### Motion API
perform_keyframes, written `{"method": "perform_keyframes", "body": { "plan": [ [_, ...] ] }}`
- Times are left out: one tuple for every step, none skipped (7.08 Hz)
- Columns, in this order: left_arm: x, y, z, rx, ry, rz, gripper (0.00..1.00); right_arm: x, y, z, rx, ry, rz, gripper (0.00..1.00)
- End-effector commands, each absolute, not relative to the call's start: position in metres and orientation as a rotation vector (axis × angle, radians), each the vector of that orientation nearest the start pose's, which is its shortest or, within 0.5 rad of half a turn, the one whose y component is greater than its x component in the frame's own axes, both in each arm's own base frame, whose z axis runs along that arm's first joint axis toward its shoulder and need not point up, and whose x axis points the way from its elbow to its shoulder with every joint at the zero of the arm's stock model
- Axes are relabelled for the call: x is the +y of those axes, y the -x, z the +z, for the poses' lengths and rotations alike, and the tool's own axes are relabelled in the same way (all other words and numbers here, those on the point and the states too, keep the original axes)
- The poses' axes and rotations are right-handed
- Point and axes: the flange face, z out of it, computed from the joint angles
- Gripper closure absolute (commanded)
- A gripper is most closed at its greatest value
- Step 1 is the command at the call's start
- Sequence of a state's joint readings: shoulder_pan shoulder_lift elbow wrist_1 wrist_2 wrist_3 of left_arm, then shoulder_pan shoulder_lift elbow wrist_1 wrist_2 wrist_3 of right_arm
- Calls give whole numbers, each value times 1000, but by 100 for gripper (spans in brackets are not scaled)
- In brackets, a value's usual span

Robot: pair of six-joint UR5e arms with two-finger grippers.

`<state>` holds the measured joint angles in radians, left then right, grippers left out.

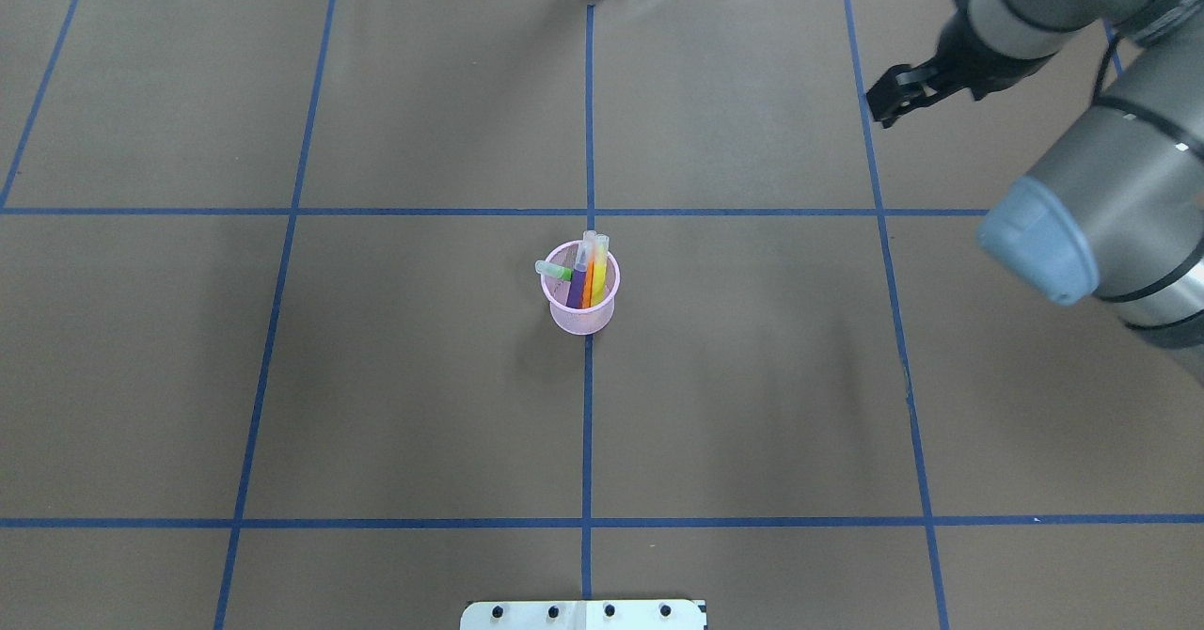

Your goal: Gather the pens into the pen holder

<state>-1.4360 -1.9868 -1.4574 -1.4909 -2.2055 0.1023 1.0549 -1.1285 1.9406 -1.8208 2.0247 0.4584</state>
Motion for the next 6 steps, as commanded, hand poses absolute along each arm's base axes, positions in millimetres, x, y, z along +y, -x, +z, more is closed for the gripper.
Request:
{"method": "perform_keyframes", "body": {
  "plan": [
    [-654, 72, 548, 624, -164, 332, 0, -559, 85, 392, -748, -160, -210, 1],
    [-621, 82, 599, 632, -102, 288, 0, -554, 49, 433, -750, -141, -234, 1],
    [-605, 90, 624, 627, -132, 280, 0, -541, 34, 481, -737, -81, -214, 1],
    [-599, 91, 630, 620, -177, 272, 0, -538, 28, 503, -722, -61, -199, 1],
    [-598, 95, 630, 615, -207, 263, 0, -519, -4, 539, -711, -23, -122, 0],
    [-582, 103, 646, 609, -234, 257, 0, -518, -16, 555, -718, -57, -102, 0]
  ]
}}
